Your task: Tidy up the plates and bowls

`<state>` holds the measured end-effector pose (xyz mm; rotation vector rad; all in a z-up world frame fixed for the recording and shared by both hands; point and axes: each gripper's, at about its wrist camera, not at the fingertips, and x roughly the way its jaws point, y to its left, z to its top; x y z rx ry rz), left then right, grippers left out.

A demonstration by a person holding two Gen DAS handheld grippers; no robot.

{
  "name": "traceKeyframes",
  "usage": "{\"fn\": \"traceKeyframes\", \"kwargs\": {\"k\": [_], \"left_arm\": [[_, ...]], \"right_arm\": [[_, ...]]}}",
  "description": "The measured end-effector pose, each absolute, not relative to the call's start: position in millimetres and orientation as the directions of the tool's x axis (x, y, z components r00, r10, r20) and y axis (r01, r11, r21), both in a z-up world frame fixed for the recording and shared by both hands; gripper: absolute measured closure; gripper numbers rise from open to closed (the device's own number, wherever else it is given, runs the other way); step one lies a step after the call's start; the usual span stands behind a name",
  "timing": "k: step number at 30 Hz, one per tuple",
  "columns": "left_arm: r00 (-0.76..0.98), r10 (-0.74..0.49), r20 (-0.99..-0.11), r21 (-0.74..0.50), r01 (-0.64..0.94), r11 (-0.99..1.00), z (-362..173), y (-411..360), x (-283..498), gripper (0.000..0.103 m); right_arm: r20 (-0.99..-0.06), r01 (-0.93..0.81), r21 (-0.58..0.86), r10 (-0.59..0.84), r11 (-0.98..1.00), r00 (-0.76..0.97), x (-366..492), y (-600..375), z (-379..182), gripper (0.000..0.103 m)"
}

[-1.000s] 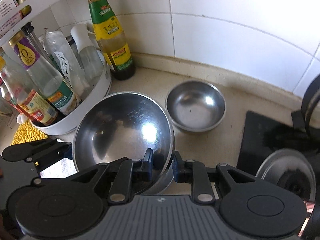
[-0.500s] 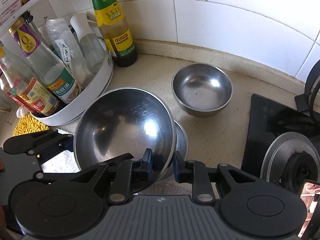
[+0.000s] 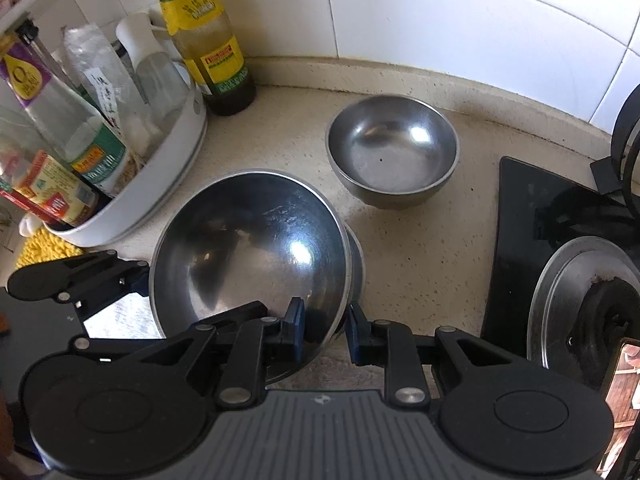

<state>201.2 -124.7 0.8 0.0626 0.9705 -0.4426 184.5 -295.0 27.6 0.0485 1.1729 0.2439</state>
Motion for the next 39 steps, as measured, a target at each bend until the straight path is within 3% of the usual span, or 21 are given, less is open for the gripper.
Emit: {"fn": "traceKeyframes", "kwargs": {"k": [4,24,39], "left_arm": [[0.519,-0.276,-0.809,-0.071,0.38,0.922,-3.0,-124.1,204.8,0.04],[0.57,-0.236,-0.787,-0.009,0.371,0.929,12.5,-126.5,236.3,0.031],[0.577,-0.169,-0.799,0.061,0.357,0.932,11.2,-162.0,294.2,0.012]], "right_arm": [[-0.909,-0.136,0.143,0.185,0.98,0.374,188.1,-300.7,20.3,0.058],[-0.895,-0.088,0.157,0.179,0.984,0.408,220.6,-332.5,31.2,0.052],[-0.886,-0.062,0.205,0.212,0.977,0.412,270.5,-367.8,15.5,0.039]]}}
